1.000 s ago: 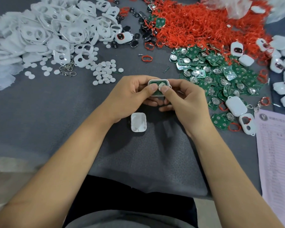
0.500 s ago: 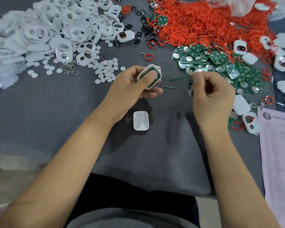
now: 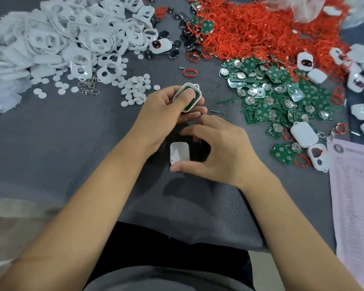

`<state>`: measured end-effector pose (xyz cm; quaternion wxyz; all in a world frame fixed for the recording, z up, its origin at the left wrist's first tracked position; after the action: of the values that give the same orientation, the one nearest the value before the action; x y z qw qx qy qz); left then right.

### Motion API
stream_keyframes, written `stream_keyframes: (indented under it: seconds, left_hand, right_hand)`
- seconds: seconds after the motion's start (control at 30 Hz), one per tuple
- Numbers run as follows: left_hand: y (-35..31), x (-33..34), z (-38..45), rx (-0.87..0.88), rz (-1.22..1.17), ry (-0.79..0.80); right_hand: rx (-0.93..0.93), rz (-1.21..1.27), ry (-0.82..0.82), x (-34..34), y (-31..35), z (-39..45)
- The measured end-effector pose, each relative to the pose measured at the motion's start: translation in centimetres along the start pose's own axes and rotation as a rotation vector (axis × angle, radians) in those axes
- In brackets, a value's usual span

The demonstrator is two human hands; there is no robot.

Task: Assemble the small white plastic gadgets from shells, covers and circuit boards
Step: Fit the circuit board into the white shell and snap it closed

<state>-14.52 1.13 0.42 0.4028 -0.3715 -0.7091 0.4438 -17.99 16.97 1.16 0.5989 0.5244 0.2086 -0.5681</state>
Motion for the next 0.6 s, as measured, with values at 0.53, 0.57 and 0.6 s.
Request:
stream_keyframes:
  seconds: [0.53, 0.57, 0.6]
  left_hand:
    - [0.2, -0.3, 0.3, -0.003, 0.001, 0.046]
    - [0.2, -0.3, 0.2, -0.001, 0.012, 0.052]
    - [0.2, -0.3, 0.2, 0.0, 0.02, 0.056]
  right_hand:
    - [0.153, 0.402, -0.156, -1.4, -1.5, -0.3]
    - [0.168, 0.416, -0.183, -1.5, -1.5, -0.3]
    - [0.191, 0.441, -0.215, -1.5, -1.5, -0.4]
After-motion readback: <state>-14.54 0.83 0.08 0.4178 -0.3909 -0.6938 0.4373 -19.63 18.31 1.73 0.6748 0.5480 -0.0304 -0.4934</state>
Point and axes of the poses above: each hand's wrist, its own z-axis towards the middle knuckle, its own x-axis out of the palm, y = z × x, the point moved 2 cm from there along z, towards the middle knuckle, and after that the axes turned 8 degrees about -x, right-handed, at the moved point
